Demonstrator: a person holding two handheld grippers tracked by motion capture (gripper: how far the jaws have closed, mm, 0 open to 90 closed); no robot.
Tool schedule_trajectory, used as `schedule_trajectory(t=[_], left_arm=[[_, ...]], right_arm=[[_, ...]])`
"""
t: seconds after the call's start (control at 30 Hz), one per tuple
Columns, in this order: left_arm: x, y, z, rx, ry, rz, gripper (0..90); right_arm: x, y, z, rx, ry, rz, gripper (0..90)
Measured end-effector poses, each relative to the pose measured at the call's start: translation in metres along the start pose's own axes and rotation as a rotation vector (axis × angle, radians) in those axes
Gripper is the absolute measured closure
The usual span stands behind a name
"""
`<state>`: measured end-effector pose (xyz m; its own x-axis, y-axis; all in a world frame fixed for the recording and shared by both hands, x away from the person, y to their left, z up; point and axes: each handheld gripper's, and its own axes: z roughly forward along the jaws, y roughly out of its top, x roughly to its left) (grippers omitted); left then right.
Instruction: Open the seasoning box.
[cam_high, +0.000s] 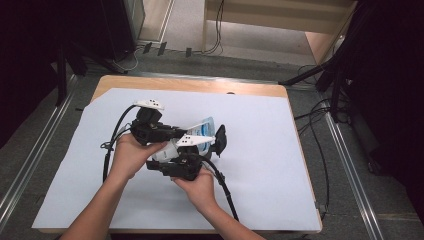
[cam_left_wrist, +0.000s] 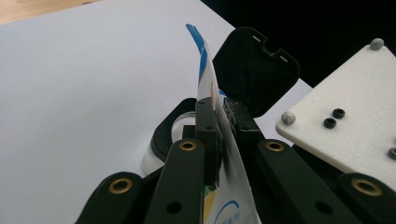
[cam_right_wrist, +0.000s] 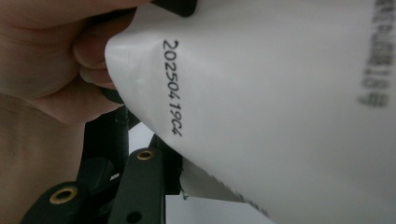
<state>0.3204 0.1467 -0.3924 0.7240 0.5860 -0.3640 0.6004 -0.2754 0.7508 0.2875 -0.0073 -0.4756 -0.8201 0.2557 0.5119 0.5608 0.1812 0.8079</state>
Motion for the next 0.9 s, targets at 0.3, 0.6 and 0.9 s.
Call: schedule_trajectory(t=[0.3, 0.6, 0.9], left_arm=[[-0.0024, 0.0006, -0.0002, -0.008, 0.025, 0.006, 88.6], [-0.0037, 0.0014, 0.0004, -0.005, 0.043, 0.012, 89.2], [-0.0043, 0.0035, 0.0005, -0.009, 0.037, 0.01, 88.9]], right_arm=[[-0.0001, 0.0006, -0.0002, -0.005, 0.01, 0.004, 63.6], [0.0009, -0.0001, 0.0009, -0.004, -0.003, 0.002, 62.7], [-0.0008, 0.0012, -0.0014, -0.014, 0.023, 0.021, 63.7]])
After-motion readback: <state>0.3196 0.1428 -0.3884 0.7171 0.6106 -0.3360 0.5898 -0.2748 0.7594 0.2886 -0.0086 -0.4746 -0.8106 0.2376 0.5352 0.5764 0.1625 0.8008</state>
